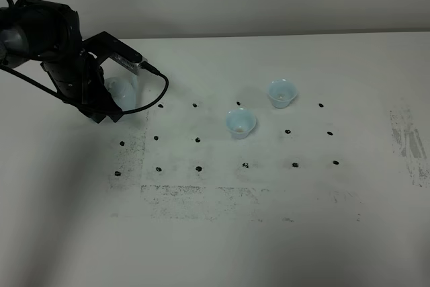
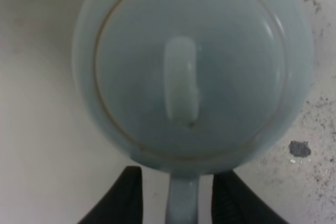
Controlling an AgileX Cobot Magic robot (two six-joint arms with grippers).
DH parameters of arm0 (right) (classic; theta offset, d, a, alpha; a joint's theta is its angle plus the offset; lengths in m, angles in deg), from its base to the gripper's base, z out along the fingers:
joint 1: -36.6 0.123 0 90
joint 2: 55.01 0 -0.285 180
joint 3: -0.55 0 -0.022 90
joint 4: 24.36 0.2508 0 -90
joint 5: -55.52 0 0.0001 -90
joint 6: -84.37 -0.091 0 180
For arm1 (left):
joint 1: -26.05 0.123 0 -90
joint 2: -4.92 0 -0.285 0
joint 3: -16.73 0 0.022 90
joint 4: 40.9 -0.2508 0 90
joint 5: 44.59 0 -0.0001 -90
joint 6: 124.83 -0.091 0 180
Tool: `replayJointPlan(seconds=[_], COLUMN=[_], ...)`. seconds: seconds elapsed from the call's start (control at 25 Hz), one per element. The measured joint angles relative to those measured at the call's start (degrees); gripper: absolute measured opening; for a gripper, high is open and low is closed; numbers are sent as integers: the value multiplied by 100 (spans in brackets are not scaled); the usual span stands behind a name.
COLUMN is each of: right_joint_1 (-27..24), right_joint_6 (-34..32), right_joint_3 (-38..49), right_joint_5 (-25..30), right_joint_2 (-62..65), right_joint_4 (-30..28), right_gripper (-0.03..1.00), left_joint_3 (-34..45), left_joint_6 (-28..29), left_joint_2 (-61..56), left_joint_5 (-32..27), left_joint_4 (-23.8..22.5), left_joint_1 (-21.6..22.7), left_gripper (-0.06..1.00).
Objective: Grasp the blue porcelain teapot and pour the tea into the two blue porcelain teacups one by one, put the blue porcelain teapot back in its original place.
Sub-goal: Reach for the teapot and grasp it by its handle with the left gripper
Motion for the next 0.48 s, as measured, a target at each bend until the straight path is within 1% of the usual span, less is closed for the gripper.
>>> replayJointPlan(seconds=[0.48], right_joint_1=[0], right_joint_6=[0], right_joint_3=[0], right_joint_5=[0], right_joint_2=[0], right_joint_4=[0], right_gripper=[24], left_joint_3=[0], left_joint_6=[15], left_joint_2=[0], left_joint_5=[-4], left_joint_4=[-12], left_joint_1=[0], left_gripper=[33])
